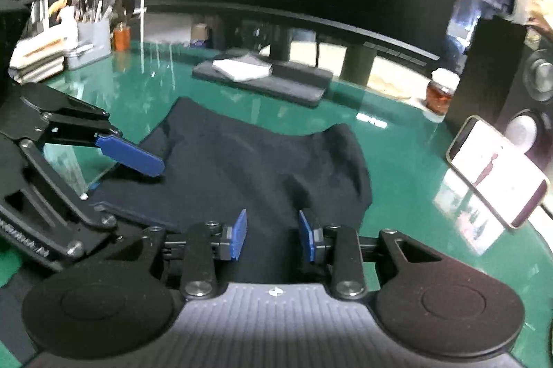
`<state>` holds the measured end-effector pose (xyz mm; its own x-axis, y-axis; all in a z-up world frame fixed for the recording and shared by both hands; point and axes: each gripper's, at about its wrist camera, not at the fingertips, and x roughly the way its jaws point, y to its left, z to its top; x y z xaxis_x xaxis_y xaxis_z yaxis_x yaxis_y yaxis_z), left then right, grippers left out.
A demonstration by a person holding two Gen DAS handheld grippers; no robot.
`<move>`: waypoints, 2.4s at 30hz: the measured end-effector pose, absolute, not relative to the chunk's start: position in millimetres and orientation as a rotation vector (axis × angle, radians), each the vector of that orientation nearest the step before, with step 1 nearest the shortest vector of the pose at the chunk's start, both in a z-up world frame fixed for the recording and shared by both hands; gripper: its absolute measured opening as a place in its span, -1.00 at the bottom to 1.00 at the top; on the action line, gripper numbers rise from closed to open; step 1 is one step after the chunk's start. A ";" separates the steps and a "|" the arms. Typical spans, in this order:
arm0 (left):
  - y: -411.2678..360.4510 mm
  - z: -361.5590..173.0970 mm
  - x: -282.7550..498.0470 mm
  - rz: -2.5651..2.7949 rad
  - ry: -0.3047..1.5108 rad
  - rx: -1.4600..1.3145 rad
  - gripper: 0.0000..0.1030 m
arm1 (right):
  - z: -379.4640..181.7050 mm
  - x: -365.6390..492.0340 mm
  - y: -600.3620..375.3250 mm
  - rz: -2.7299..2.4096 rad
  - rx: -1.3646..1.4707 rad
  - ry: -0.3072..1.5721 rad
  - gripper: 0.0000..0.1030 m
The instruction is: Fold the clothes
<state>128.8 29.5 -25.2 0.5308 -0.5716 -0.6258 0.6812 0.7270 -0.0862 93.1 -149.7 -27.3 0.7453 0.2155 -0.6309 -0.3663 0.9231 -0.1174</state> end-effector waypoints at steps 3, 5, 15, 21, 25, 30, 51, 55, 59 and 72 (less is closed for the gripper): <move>30.4 -28.8 126.1 -0.758 0.669 0.191 0.36 | -30.2 97.3 -152.8 0.325 -0.238 0.668 -0.39; 31.7 -29.3 126.6 -0.762 0.669 0.186 0.36 | -30.6 99.9 -156.9 0.313 -0.228 0.670 -0.38; 38.8 -18.1 134.7 -0.736 0.639 0.135 0.36 | -22.9 97.2 -160.5 0.312 -0.246 0.644 -0.39; 30.2 -21.2 144.1 -0.742 0.654 0.140 0.36 | -23.2 111.6 -159.1 0.328 -0.275 0.649 -0.39; 27.0 -26.1 143.9 -0.753 0.671 0.154 0.36 | -31.4 115.9 -156.2 0.346 -0.290 0.667 -0.39; 27.3 -28.3 142.8 -0.767 0.671 0.152 0.37 | -31.6 119.5 -162.0 0.329 -0.275 0.668 -0.39; 33.6 -24.1 148.7 -0.741 0.653 0.130 0.38 | -29.6 128.9 -161.7 0.320 -0.287 0.661 -0.40; 37.0 -21.4 156.0 -0.713 0.649 0.107 0.38 | -27.2 126.7 -156.9 0.355 -0.291 0.647 -0.40; 36.6 -25.8 157.3 -0.703 0.675 0.124 0.38 | -31.7 132.6 -158.6 0.341 -0.303 0.666 -0.40; 48.3 -13.7 183.7 -0.637 0.613 0.069 0.38 | -17.2 178.2 -167.0 0.346 -0.268 0.624 -0.55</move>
